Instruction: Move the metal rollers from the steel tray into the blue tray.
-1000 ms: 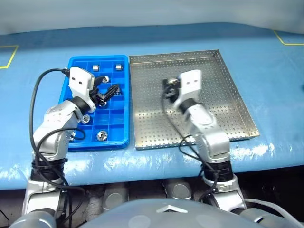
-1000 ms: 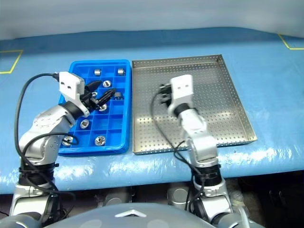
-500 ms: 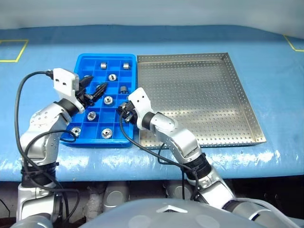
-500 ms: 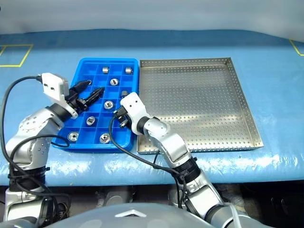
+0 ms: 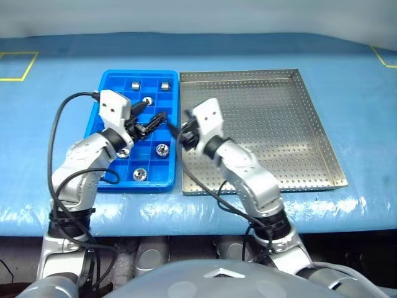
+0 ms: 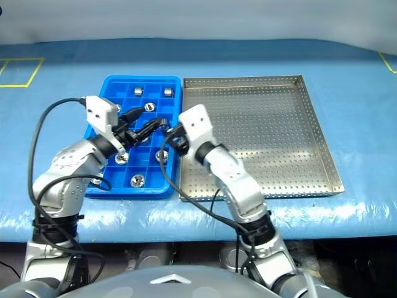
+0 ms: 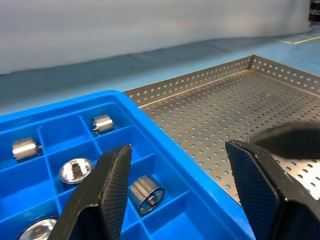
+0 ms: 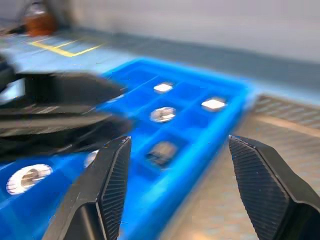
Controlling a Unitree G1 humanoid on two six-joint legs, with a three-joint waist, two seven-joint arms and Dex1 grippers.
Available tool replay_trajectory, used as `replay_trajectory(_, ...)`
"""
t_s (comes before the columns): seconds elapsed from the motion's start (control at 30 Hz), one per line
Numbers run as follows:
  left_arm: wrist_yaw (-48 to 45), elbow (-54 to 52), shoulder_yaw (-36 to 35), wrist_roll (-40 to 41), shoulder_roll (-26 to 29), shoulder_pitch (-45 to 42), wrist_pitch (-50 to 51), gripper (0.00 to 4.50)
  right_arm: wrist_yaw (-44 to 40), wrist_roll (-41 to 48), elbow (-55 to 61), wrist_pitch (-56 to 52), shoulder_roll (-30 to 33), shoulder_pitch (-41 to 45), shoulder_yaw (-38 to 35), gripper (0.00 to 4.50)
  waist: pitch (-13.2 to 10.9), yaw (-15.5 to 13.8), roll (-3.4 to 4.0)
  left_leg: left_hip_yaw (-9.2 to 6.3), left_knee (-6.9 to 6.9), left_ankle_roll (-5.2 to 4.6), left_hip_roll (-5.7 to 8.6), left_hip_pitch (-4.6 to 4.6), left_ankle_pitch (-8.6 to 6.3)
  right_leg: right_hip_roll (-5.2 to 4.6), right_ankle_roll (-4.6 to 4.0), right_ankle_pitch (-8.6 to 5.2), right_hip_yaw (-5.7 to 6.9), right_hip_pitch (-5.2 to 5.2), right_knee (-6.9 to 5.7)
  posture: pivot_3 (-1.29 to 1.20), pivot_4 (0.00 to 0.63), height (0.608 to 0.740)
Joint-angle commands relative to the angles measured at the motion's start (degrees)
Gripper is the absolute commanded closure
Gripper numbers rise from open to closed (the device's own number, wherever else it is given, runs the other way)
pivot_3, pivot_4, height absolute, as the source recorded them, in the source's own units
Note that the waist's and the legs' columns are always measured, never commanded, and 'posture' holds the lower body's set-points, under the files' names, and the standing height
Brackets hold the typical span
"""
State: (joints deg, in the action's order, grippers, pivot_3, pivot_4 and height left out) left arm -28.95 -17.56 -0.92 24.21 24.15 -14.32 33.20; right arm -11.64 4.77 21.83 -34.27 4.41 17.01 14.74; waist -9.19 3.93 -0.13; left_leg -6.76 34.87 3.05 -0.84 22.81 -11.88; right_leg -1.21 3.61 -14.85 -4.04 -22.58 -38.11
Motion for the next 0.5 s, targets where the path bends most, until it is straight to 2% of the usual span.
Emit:
replay_trajectory(0.03,-2.4,-0.6,4.7,-2.1,-0.8,-0.9,-2.7,1.21,0.1,-4.4,4.5,3.5,8.6,-4.5,-6.8,1.24,0.0,0.0,0.01,0.00,0.00,0.00,0.05,0.00,0.00,-0.05,0.01,0.00,0.00,0.02,0.04,-0.08,0.150,0.740)
replay_trajectory(0.17,-3.6,0.7,7.1,-3.0,-2.2,-1.7,-4.4,1.21,-1.0,-4.7,4.9,-0.8,15.9,-10.5,-13.1,1.24,0.0,0.6,0.03,0.05,-0.02,-0.07,0.10,0.03,-0.04,-0.10,-0.07,0.04,-0.06,0.01,0.09,-0.11,0.150,0.740)
replay_trajectory(0.3,-5.0,1.2,9.6,-4.5,-2.7,-2.1,-5.1,1.21,-3.3,-1.5,7.8,-2.0,16.9,-13.6,-15.5,1.24,0.0,2.0,0.05,0.09,0.00,-0.13,0.00,-0.04,-0.07,0.03,0.03,-0.03,-0.13,0.00,-0.01,-0.14,0.150,0.740)
replay_trajectory(0.37,-5.8,1.5,10.7,-5.3,-2.5,-2.2,-5.9,1.21,-5.6,0.2,9.3,-1.7,17.4,-14.4,-15.3,0.87,0.0,2.7,0.07,0.12,0.04,-0.13,-0.03,-0.09,-0.07,0.07,0.12,-0.09,-0.16,0.01,-0.05,-0.15,0.150,0.740)
replay_trajectory(0.47,-6.3,2.2,11.0,-5.9,-2.8,-2.5,-6.6,1.21,-8.1,1.5,10.9,-0.9,18.4,-14.8,-14.7,0.03,0.0,3.2,0.07,0.13,0.18,-0.13,-0.02,-0.11,-0.07,0.07,0.19,-0.08,-0.18,0.08,-0.07,-0.16,0.150,0.740)
replay_trajectory(0.5,-6.3,2.5,11.2,-6.4,-2.8,-2.6,-7.0,1.21,-7.5,1.1,10.9,-0.9,18.3,-14.5,-14.9,0.03,0.0,3.2,0.06,0.14,0.20,-0.13,-0.01,-0.11,-0.07,0.07,0.20,-0.07,-0.19,0.09,-0.07,-0.16,0.150,0.740)
